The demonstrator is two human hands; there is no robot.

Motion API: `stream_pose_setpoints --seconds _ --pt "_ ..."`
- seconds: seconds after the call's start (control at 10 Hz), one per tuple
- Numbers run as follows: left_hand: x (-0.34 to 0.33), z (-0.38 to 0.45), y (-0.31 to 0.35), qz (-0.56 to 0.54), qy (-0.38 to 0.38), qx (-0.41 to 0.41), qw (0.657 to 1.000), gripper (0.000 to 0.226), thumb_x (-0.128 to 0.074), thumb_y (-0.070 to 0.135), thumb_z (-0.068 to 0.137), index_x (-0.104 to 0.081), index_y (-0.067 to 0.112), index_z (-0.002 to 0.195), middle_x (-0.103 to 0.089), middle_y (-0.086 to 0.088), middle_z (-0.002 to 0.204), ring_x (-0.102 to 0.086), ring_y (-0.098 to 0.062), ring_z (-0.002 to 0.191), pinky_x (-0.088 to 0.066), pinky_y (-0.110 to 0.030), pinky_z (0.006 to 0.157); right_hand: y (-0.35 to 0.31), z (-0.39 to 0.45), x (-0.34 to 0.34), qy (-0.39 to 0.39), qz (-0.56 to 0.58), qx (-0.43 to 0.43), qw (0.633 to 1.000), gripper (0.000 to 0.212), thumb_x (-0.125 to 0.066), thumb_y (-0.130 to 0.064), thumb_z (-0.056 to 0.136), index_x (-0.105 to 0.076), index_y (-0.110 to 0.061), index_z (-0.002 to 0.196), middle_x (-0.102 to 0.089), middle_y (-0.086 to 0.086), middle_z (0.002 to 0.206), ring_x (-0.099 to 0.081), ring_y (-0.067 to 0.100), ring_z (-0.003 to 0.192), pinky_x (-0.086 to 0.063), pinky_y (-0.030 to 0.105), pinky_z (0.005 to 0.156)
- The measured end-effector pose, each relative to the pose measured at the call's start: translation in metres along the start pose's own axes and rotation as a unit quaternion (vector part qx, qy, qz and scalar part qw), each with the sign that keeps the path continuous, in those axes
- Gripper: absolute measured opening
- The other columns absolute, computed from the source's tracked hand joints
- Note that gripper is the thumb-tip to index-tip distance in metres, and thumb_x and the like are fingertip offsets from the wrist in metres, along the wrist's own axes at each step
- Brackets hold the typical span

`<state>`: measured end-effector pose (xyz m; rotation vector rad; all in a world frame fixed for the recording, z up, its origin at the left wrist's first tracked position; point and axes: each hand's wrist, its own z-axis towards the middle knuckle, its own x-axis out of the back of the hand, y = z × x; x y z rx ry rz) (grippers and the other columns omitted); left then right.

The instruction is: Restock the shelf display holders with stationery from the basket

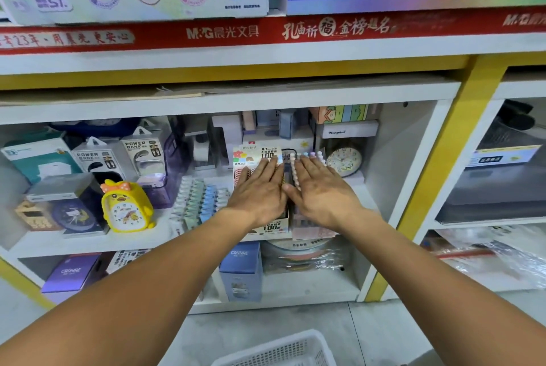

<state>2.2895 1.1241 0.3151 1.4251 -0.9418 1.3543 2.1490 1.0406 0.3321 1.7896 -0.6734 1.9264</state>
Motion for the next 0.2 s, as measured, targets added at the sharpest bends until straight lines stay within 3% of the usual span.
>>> stream_pose_setpoints --seconds 0.2 --pt "0.021 0.001 -0.001 -0.045 0.010 -0.001 0.999 0.060 -0.024 0.041 0.103 -0.011 0.021 0.158 0.000 0.005 0.167 0.002 -0.014 0.153 0.000 -0.043 0.123 0.001 -0.008 0.018 0.018 0.048 -0.012 0.999 0.076 -0.014 -0.065 0.100 -0.011 -0.018 0.160 -0.005 0.001 0.168 -0.003 0.017 0.155 -0.002 0.052 0.124"
